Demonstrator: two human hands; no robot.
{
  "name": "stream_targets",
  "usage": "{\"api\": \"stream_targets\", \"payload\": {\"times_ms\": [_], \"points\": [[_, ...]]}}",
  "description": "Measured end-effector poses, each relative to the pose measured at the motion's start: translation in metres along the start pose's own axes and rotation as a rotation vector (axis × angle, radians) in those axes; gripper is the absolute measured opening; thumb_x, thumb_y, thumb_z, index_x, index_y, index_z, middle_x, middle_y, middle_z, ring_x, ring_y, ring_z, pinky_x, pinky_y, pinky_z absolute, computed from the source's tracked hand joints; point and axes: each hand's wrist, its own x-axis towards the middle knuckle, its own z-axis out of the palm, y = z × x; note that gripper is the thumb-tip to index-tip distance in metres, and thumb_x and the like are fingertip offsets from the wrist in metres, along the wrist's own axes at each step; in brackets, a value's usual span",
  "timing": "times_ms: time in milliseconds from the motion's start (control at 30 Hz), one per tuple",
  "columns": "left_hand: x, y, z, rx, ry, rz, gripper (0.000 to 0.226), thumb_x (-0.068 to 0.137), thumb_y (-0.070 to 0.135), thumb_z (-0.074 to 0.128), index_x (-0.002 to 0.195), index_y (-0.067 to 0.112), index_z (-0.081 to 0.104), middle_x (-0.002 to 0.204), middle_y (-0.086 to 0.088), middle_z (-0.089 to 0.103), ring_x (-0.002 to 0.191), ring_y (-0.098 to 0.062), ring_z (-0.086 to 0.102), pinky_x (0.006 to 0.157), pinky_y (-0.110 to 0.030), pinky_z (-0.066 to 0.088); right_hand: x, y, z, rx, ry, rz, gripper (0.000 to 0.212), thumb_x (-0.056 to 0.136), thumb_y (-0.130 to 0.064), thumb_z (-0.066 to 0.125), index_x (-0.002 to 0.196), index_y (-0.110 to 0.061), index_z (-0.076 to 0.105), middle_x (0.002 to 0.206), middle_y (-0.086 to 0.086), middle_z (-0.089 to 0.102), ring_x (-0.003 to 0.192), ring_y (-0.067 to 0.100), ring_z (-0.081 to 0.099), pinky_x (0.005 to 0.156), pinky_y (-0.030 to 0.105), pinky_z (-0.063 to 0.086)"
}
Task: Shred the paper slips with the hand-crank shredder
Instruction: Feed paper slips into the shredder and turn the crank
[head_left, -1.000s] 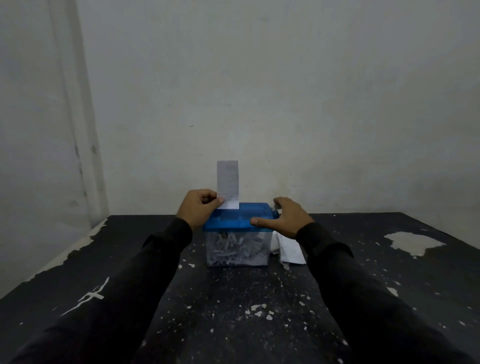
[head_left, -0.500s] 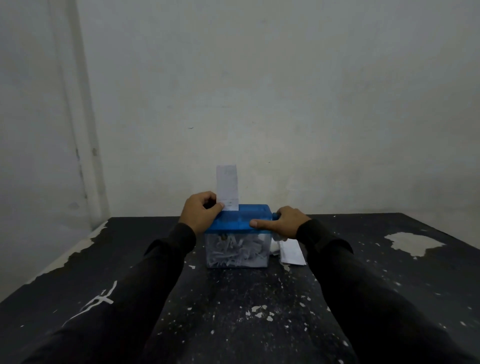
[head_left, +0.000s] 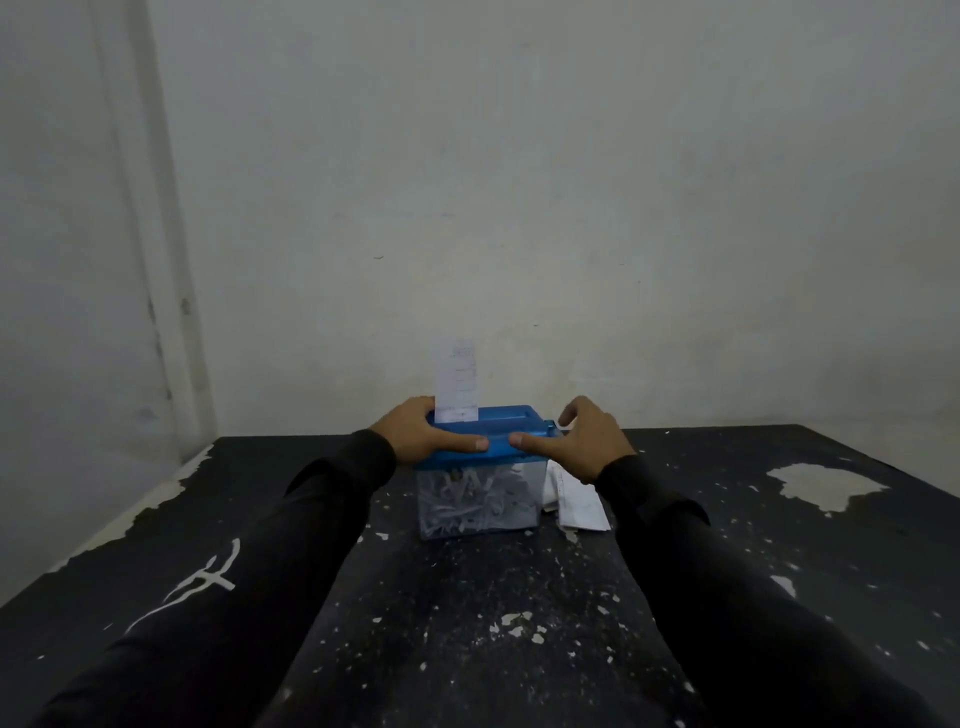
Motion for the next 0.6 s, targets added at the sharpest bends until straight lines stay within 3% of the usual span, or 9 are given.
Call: {"api": "stream_targets", "payload": {"times_ms": [67,133,200,300,433,600], "points": [[-0.001,0.004,-0.003,-0.032,-0.018,-0.006,0.066,0.062,0.047,0.089,0.12,0.023,0.07,0.113,0.01,0.072,0.1,-0.01,0.068,0.078,-0.014,0.052,0.001,0.002,-0.006,0.245,-0.027,0.001,0.06,0.076,-0.061,0.079,0.091,-0.012,0.049,0.072,0.008,0.063,0.055,0.019,0.052,0.045,0.03,0.045],[-0.001,0.003,-0.005,-0.042,-0.016,-0.01,0.067,0.064,0.044,0.089,0.123,0.019,0.069,0.115,0.009,0.071,0.101,-0.011,0.067,0.078,-0.013,0.051,0.003,0.004,-0.016,0.522,-0.055,-0.003,0.025,0.095,-0.026,0.067,0.084,-0.009,0.051,0.064,0.011,0.054,0.047,0.018,0.044,0.042,0.027,0.041],[-0.001,0.003,-0.005,-0.032,-0.017,-0.017,0.058,0.07,0.038,0.09,0.121,0.022,0.068,0.114,0.01,0.07,0.1,-0.009,0.067,0.076,-0.012,0.05,0.009,0.006,-0.026,0.726,-0.052,0.011,0.015,0.098,-0.007,0.057,0.083,-0.007,0.057,0.065,0.012,0.053,0.045,0.017,0.042,0.045,0.027,0.045],[0.0,0.001,-0.006,-0.026,-0.021,-0.032,0.053,0.072,0.035,0.089,0.119,0.025,0.066,0.113,0.011,0.068,0.1,-0.007,0.065,0.074,-0.011,0.049,0.022,0.004,-0.028,0.794,-0.028,0.006,0.01,0.096,-0.001,0.061,0.087,-0.004,0.063,0.064,0.011,0.061,0.042,0.015,0.046,0.047,0.027,0.047],[0.0,0.0,-0.005,-0.025,-0.019,-0.035,0.058,0.07,0.037,0.09,0.12,0.027,0.062,0.114,0.012,0.065,0.102,-0.006,0.062,0.081,-0.015,0.048,0.044,0.001,-0.019,0.674,0.07,-0.006,0.008,0.096,-0.008,0.065,0.097,-0.001,0.068,0.072,0.012,0.064,0.043,0.016,0.047,0.05,0.03,0.05],[0.001,-0.002,-0.006,-0.018,-0.026,-0.022,0.054,0.074,0.033,0.089,0.121,0.028,0.062,0.117,0.01,0.066,0.104,-0.008,0.063,0.08,-0.015,0.049,0.065,0.009,0.006,0.559,0.152,0.06,0.011,0.096,-0.019,0.068,0.106,-0.016,0.064,0.079,0.014,0.07,0.05,0.022,0.054,0.046,0.029,0.051]]}}
